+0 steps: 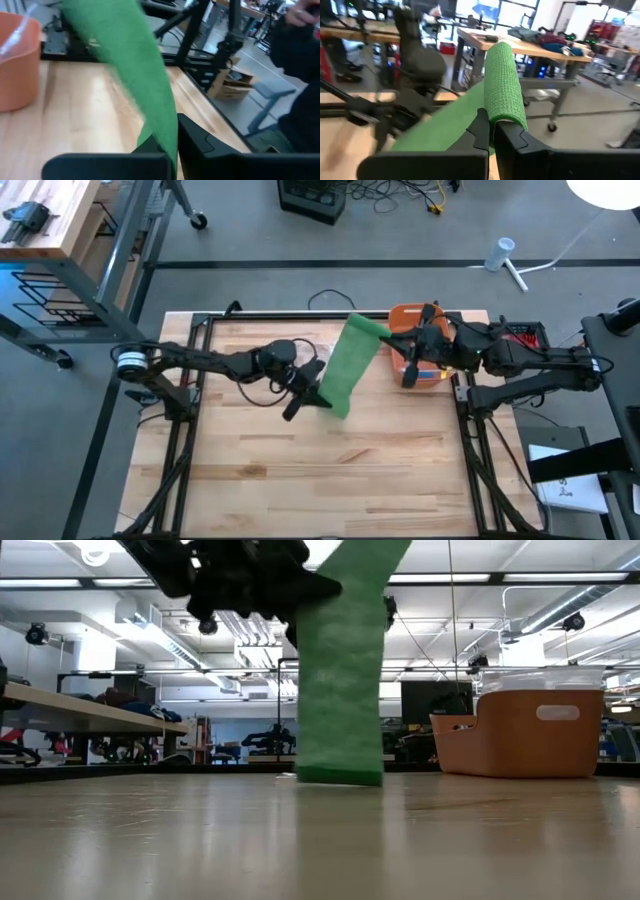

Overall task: Roll bandage
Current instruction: Roll the green bandage

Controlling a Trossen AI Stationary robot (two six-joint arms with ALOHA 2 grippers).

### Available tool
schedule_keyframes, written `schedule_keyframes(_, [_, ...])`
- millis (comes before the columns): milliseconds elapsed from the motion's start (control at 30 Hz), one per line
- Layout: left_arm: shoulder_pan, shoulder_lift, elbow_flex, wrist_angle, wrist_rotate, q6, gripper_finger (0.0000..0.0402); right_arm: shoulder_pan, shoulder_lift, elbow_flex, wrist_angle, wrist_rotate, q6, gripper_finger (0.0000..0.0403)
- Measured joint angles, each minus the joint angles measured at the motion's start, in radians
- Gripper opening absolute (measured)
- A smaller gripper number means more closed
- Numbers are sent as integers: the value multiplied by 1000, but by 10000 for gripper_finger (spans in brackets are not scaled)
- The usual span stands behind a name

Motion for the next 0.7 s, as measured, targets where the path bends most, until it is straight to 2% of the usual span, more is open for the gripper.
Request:
schedule_keyframes(100, [-30, -49, 0, -60, 0, 11, 1, -10, 1, 0, -10, 28, -21, 0])
schedule_keyframes(267, [-75, -134, 0, -63, 0, 11, 0, -21, 27, 0, -21, 85, -53, 0])
schedule_keyframes(433, [-119, -222, 0, -54, 1, 7, 0, -23, 80, 0, -47, 93, -71, 0])
schedule_keyframes(567, [-148, -285, 0, -9, 10, -5, 0, -23, 140, 0, -62, 93, -63, 0])
schedule_keyframes(700, [-163, -320, 0, 144, 82, -97, 0, -23, 208, 0, -61, 91, -62, 0])
